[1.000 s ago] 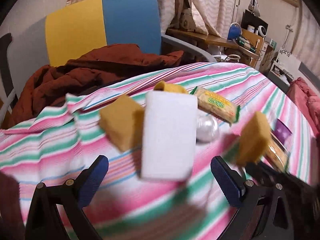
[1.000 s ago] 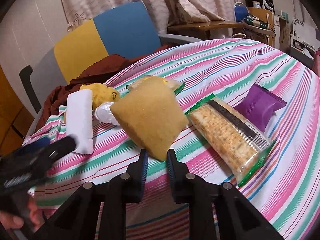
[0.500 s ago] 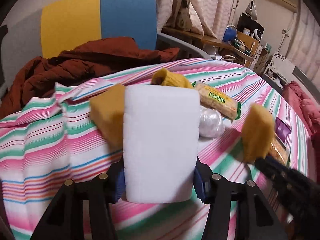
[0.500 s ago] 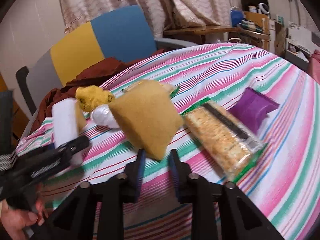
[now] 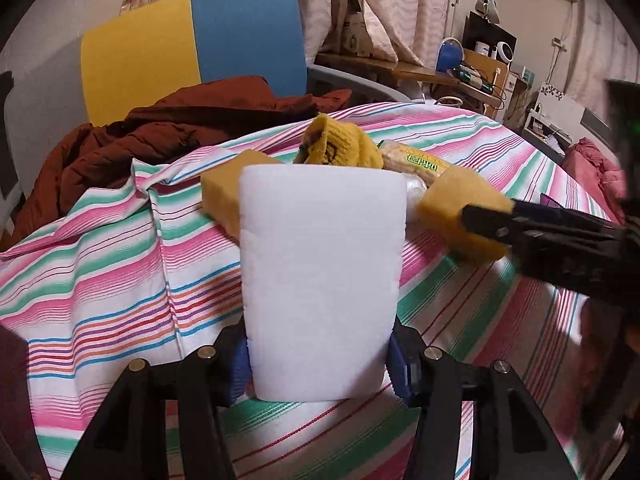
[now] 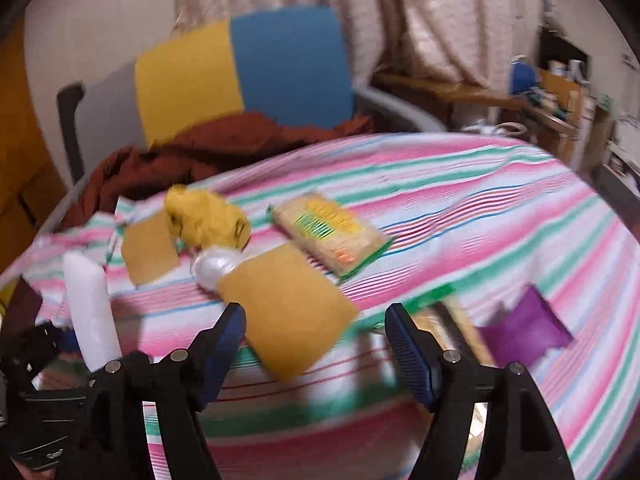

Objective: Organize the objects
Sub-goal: 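Carry the white block and yellow sponge to the gold tray and release both, then move both tools back from the tray toward the remaining items, then grasp the cracker packet with the right tool while the left grasps the plastic bag bundle, then carry the cracker packet and plastic bag bundle to the gold tray and release both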

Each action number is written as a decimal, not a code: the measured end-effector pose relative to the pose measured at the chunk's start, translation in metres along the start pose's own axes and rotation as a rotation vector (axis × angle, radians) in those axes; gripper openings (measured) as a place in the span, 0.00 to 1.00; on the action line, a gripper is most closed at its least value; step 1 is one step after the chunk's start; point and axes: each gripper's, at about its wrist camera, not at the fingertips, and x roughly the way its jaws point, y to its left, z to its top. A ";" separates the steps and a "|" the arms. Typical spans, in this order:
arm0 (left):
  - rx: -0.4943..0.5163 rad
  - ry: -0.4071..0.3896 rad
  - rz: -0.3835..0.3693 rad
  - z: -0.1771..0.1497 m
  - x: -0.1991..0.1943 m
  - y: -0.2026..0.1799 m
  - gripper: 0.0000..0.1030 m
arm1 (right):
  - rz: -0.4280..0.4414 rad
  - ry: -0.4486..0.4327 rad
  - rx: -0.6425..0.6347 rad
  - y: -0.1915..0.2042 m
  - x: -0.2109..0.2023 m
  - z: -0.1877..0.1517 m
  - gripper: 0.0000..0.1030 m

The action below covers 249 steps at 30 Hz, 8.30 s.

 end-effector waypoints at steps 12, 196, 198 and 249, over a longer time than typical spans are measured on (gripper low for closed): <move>-0.001 -0.012 0.006 -0.002 -0.002 0.002 0.55 | -0.076 0.007 -0.198 0.052 0.009 -0.022 0.33; -0.193 0.111 -0.073 0.069 0.038 -0.016 1.00 | -0.229 0.000 0.063 -0.040 -0.020 -0.044 0.47; -0.191 0.108 -0.051 0.076 0.051 -0.021 1.00 | -0.226 -0.005 0.066 -0.041 -0.020 -0.044 0.47; -0.113 -0.109 -0.036 -0.061 -0.075 0.027 0.38 | -0.197 -0.063 -0.132 0.068 -0.057 -0.062 0.44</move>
